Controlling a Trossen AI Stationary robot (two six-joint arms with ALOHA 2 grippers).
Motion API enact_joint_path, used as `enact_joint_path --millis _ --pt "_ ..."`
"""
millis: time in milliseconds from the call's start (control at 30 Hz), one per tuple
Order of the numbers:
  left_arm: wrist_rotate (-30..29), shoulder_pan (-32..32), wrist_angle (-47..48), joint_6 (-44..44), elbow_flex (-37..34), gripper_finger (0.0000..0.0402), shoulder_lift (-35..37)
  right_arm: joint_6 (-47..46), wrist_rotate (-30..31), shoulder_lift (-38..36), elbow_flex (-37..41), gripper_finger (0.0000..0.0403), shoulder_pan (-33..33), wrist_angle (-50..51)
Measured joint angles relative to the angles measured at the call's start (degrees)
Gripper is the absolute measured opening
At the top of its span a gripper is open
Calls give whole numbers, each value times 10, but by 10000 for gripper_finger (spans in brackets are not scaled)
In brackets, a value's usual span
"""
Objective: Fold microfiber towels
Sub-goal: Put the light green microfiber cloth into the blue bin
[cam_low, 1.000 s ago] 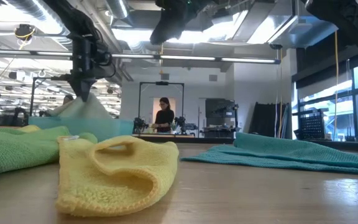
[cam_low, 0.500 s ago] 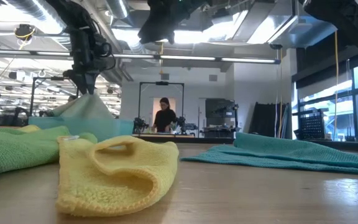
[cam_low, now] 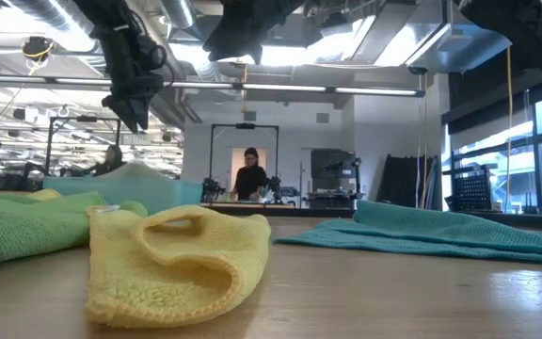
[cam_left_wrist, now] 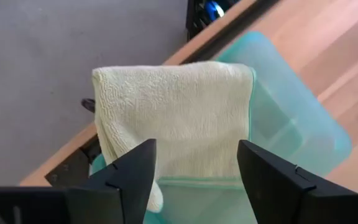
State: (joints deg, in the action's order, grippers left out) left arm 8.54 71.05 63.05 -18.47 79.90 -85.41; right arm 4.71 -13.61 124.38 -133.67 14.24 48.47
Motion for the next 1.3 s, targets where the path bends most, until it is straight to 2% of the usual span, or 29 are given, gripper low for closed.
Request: enact_joint_path --millis 133,367,433,533,667,767,967,1133,1300 --pt "4 0 -6 20 0 220 17 -17 3 5 0 126 0 -23" --pt "124 -9 -8 46 0 216 86 -76 6 60 2 126 -1 -47" --pt "131 -22 -8 45 0 213 113 -94 20 65 1 126 -3 -50" --pt "90 -51 6 24 1 205 150 -107 35 66 1 126 -5 -52" --pt "-5 -95 36 11 -10 189 140 -108 35 62 1 126 -6 -77" --pt "-30 -112 40 36 -42 174 106 -137 16 60 -13 126 -6 -84" --pt "-46 -122 37 93 -90 150 -2 -208 -75 55 -13 126 -9 -79" --pt "-65 -122 21 79 -98 135 -80 -194 -120 55 -13 126 -15 -45" --pt "-150 -139 -9 44 -98 119 -123 -162 -129 55 -13 126 -20 -20"
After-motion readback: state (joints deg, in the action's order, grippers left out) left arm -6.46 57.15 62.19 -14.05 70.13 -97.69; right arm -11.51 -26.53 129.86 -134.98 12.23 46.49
